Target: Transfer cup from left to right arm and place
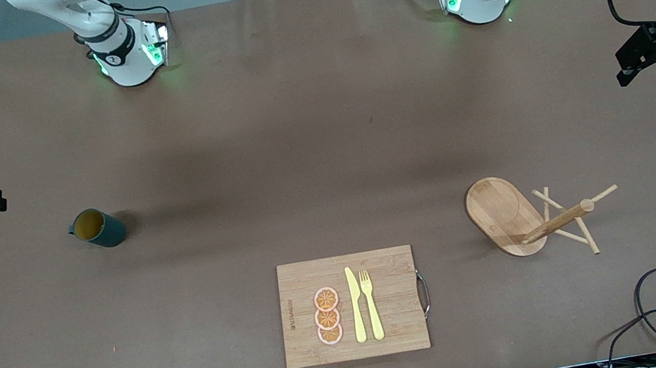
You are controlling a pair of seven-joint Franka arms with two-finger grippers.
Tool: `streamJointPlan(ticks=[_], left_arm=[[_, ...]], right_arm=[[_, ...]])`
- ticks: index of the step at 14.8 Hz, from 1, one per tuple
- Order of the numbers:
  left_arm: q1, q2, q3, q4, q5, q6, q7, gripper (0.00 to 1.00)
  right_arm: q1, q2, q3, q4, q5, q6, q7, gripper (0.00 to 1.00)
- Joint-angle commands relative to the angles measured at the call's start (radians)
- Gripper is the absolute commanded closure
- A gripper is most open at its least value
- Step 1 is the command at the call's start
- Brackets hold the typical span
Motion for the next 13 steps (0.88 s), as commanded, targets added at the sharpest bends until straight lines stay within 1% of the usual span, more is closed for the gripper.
streamJointPlan(ticks=[1,3,5,7,11,13], left_arm=[[0.003,0.010,-0.001,0.021,0.001,-0.003,0.017,0.00],[0.001,0.010,-0.001,0.021,0.001,-0.003,0.017,0.00],[-0.002,0.012,-0.001,0.021,0.001,-0.002,0.017,0.00],[0.000,0.012,-0.001,0.021,0.001,-0.002,0.017,0.00],[0.007,0.010,-0.001,0.021,0.001,-0.002,0.019,0.00],[0.007,0.012,-0.001,0.023,0.001,-0.002,0.017,0.00]], right_arm=[[-0.013,0.001,0.008,0.013,0.016,-0.015,0.025,0.00],[-0.011,-0.001,0.008,0.004,0.020,-0.019,0.026,0.00],[-0.030,-0.010,0.008,-0.009,0.055,-0.022,0.003,0.00],[-0.045,-0.031,0.006,-0.012,0.060,-0.030,-0.096,0.00],[-0.062,-0.073,0.005,-0.015,0.057,-0.064,-0.103,0.00],[-0.061,-0.108,0.005,-0.039,0.057,-0.062,-0.077,0.00]])
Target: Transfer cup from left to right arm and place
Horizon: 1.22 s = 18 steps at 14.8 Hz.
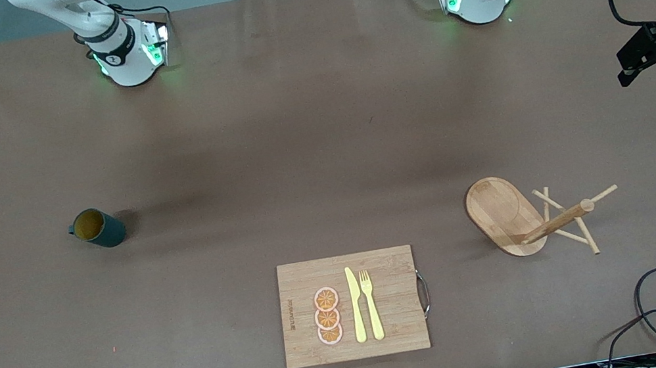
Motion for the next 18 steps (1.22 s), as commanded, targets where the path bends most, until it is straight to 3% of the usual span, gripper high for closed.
streamJointPlan(ticks=[1,8,18], left_arm=[[0.001,0.011,0.000,0.022,0.001,-0.002,0.017,0.00],[0.002,0.011,0.000,0.022,0.001,-0.002,0.017,0.00],[-0.010,0.013,0.000,0.039,0.011,-0.002,0.015,0.00]], right_arm=[[-0.005,-0.088,0.013,-0.071,0.011,0.008,0.036,0.00],[0.008,-0.217,0.018,-0.211,-0.001,0.066,0.071,0.00],[-0.001,-0.242,0.019,-0.215,-0.021,0.066,0.068,0.00]])
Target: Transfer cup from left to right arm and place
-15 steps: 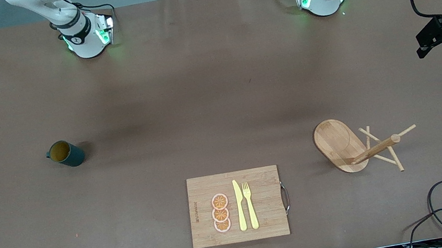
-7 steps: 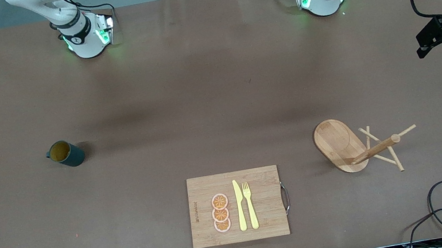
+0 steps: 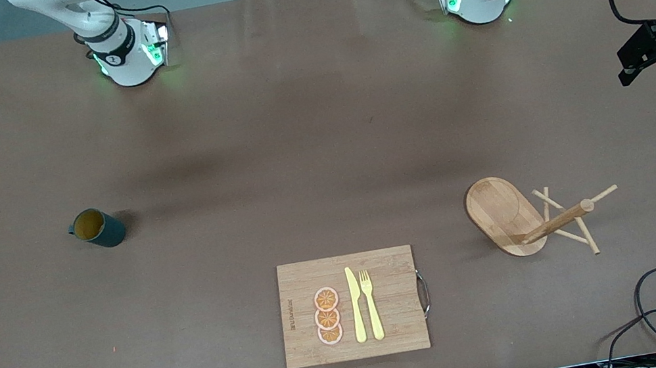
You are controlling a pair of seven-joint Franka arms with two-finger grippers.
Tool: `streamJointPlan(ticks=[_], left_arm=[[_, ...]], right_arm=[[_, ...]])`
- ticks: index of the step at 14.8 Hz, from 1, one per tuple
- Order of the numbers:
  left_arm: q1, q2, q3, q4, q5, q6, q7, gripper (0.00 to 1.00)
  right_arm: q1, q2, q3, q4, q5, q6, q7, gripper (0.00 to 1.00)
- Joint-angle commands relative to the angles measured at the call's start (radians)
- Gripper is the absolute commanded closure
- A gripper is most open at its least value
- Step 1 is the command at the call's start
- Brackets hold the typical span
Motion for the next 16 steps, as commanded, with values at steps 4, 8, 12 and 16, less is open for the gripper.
streamJointPlan(ticks=[4,8,12,16], left_arm=[[-0.004,0.018,0.001,0.031,0.014,-0.003,0.015,0.00],[-0.004,0.020,0.001,0.031,0.016,-0.005,0.015,0.00],[-0.004,0.020,-0.001,0.031,0.014,-0.005,0.015,0.00],[-0.004,0.020,-0.001,0.031,0.014,-0.005,0.015,0.00]], right_arm=[[-0.005,-0.035,0.006,-0.034,-0.010,0.010,0.019,0.00],[-0.005,-0.035,0.002,-0.028,0.008,-0.011,0.029,0.00],[-0.006,-0.035,-0.001,-0.004,0.031,-0.060,0.030,0.00],[-0.006,-0.035,0.000,0.008,0.036,-0.072,0.029,0.00]])
